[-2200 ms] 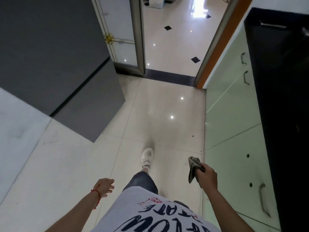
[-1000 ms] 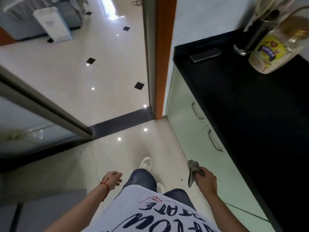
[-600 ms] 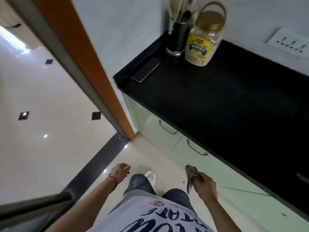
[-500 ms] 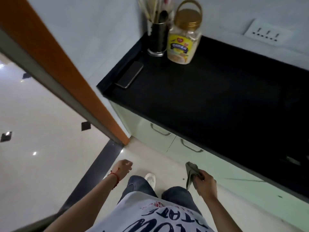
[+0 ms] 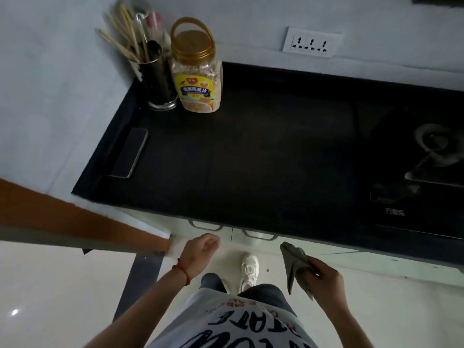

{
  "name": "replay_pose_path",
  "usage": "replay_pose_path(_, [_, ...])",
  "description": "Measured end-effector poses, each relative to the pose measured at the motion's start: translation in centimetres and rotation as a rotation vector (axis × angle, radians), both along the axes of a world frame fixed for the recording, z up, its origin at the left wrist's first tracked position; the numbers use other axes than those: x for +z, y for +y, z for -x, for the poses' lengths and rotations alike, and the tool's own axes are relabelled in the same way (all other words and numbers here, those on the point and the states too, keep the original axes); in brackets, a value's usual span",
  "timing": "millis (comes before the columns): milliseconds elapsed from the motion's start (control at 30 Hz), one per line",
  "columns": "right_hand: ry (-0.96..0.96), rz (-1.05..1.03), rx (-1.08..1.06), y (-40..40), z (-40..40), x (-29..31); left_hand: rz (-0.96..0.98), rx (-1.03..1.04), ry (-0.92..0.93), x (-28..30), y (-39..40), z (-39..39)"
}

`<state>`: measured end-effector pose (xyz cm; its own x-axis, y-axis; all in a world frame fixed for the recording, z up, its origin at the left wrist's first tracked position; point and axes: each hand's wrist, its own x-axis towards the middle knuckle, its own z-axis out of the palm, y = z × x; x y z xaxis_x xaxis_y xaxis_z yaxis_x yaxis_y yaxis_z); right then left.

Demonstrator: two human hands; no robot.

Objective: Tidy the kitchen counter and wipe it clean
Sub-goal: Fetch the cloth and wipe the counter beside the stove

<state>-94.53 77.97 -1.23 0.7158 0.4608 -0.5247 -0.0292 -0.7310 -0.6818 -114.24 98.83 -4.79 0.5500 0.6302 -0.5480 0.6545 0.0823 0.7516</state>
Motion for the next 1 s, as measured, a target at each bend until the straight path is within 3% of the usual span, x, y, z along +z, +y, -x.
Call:
replay_pose_path(133, [-0.063, -0.156, 0.019, 2.3, -3.0, 3.7, -0.186, -0.026, -0.181, 3.2, 2.5, -4.8])
replay_pose_path(233, [-0.115, -0.232, -0.021, 5.8, -6.2, 4.5, -0.436, -0.036, -0.185, 3.2, 5.6, -8.7])
replay_pose_path(433, [-0.271, -0.332, 0.008, 15.8, -12.3, 4.3, -0.704, -0.266, 0.353, 0.3, 11.3, -14.6])
replay_pose_path(733, [-0.426, -0.344, 0.053, 29.1, -20.5, 1.4, -0.789, -0.363, 0.450, -1.3, 12.4, -15.1])
replay_pose_path(1000, [-0.802, -0.311, 0.319, 37.8, -26.1, -1.0, -0.859, -0.338, 0.487, -2.0, 12.8, -15.2])
